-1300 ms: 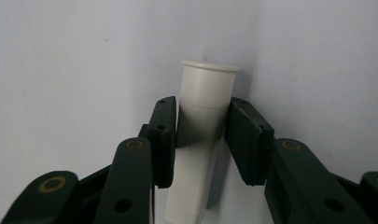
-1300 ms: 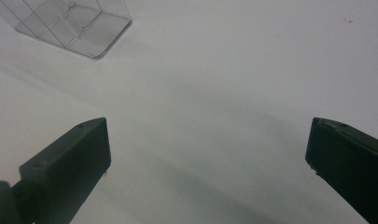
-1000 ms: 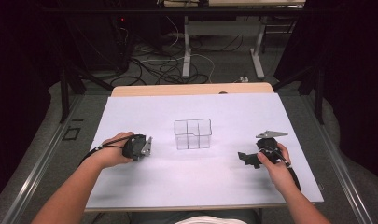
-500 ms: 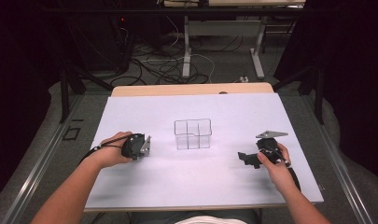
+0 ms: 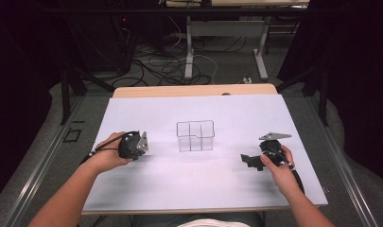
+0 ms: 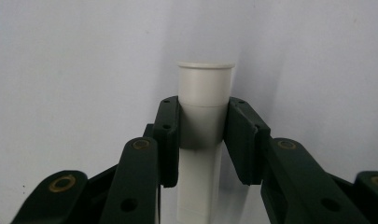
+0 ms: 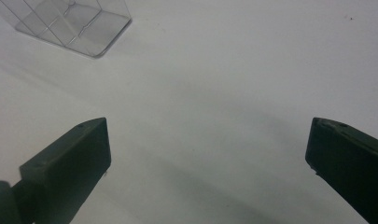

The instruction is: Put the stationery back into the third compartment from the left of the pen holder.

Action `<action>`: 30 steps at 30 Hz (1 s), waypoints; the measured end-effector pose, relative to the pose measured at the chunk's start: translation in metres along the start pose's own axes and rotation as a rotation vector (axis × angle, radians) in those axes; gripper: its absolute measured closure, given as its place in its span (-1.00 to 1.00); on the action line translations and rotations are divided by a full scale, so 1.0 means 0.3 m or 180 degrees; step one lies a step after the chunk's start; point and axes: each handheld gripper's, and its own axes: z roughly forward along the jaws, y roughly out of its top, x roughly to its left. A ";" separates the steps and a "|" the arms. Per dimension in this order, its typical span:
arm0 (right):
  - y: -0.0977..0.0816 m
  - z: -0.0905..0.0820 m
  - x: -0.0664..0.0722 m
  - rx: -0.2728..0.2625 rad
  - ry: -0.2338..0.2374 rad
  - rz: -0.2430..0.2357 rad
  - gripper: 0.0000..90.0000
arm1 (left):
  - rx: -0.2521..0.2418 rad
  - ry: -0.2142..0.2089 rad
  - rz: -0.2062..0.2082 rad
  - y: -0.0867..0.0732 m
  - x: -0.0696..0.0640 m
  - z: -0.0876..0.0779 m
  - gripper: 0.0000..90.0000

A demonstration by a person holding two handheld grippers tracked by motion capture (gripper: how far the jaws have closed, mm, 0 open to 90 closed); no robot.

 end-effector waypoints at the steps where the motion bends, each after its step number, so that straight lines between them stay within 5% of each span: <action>1: 0.000 0.000 0.000 0.0002 -0.0003 0.0001 -1.00 | -0.0028 0.0010 -0.0051 0.001 0.004 -0.007 0.50; 14: 0.002 0.001 0.005 -0.0006 -0.0004 -0.0006 -1.00 | -0.0917 -0.0051 -0.1280 -0.013 0.056 -0.070 0.50; 24: 0.013 -0.003 0.026 -0.0064 0.0040 -0.0015 -1.00 | -0.1657 0.0014 -0.1858 -0.003 0.085 -0.128 0.50; 30: 0.029 -0.007 0.060 -0.0144 0.0218 0.0100 -1.00 | -0.1917 0.0007 -0.1944 0.021 0.075 -0.150 0.50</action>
